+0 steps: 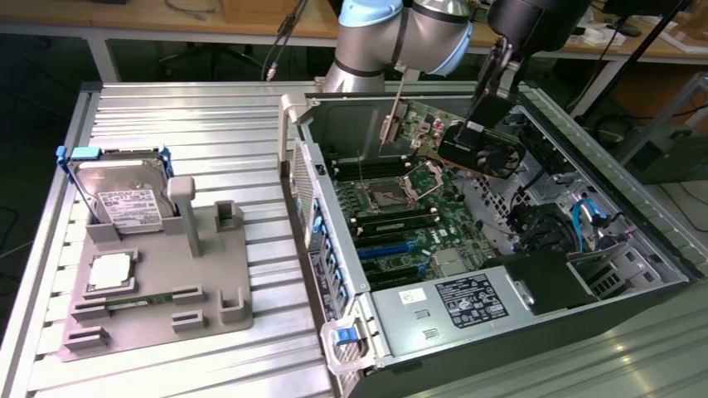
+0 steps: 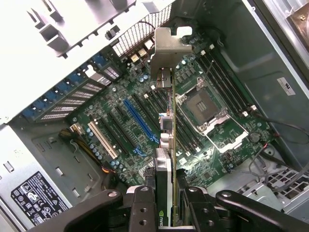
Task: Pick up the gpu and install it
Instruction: 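Insert the gpu into the slot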
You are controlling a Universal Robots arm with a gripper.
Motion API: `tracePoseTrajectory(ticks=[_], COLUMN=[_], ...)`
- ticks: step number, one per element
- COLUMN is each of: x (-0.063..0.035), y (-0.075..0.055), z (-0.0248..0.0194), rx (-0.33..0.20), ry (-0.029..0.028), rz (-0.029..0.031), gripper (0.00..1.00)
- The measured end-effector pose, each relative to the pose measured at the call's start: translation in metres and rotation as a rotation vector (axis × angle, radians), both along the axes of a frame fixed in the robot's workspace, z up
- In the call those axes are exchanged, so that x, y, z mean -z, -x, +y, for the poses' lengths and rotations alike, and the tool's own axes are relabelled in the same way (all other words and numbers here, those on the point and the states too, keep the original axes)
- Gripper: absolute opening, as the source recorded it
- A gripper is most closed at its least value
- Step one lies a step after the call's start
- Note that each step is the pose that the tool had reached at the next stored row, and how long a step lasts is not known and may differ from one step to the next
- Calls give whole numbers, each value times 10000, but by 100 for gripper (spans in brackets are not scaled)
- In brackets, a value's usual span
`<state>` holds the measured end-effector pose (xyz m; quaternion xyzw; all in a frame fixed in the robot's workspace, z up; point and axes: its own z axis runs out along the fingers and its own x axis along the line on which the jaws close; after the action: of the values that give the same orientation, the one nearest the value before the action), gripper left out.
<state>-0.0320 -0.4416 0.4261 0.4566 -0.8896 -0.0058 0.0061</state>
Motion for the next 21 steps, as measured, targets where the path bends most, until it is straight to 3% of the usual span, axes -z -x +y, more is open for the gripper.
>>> tracePoseTrajectory(ticks=[21], x=[0], y=[0], z=[0], rx=[-1068], ry=[0], rz=[0], gripper=[27])
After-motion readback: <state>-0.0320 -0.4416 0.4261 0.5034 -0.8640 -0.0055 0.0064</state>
